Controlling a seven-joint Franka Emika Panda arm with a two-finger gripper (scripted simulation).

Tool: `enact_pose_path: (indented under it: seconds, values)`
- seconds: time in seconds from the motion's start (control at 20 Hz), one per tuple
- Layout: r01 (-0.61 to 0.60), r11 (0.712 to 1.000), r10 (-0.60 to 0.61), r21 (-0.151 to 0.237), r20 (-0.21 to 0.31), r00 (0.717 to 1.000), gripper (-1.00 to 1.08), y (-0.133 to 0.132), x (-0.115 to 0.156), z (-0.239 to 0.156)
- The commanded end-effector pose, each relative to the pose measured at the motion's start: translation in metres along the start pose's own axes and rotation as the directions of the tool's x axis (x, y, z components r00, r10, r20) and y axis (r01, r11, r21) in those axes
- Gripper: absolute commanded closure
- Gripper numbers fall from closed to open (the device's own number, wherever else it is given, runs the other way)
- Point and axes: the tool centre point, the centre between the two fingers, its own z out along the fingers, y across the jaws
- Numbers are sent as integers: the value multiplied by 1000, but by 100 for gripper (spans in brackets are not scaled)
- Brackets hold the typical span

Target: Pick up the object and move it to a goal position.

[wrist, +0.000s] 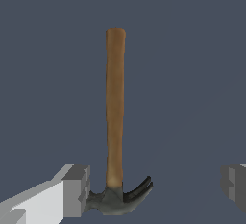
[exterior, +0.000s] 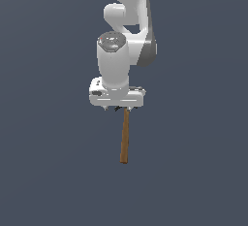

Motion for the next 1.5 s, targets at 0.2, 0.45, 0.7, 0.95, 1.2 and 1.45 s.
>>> enact_pose_path:
  seconds: [0.2,0.45,0.7,0.95,1.2,1.45]
  values:
    - [-17,1000,17,-5,1,1000,-92,6,0,-2]
    - [-55,998,55,-17,1,998,-92,19,0,-7]
    - [-53,998,53,-16,1,999,-92,18,0,-7]
    - [-63,998,63,-16,0,998,-92,16,1,3]
    - [-85,996,85,-13,-3,996,-92,8,4,30]
    - [-119,993,119,-10,-7,993,-92,-3,5,69]
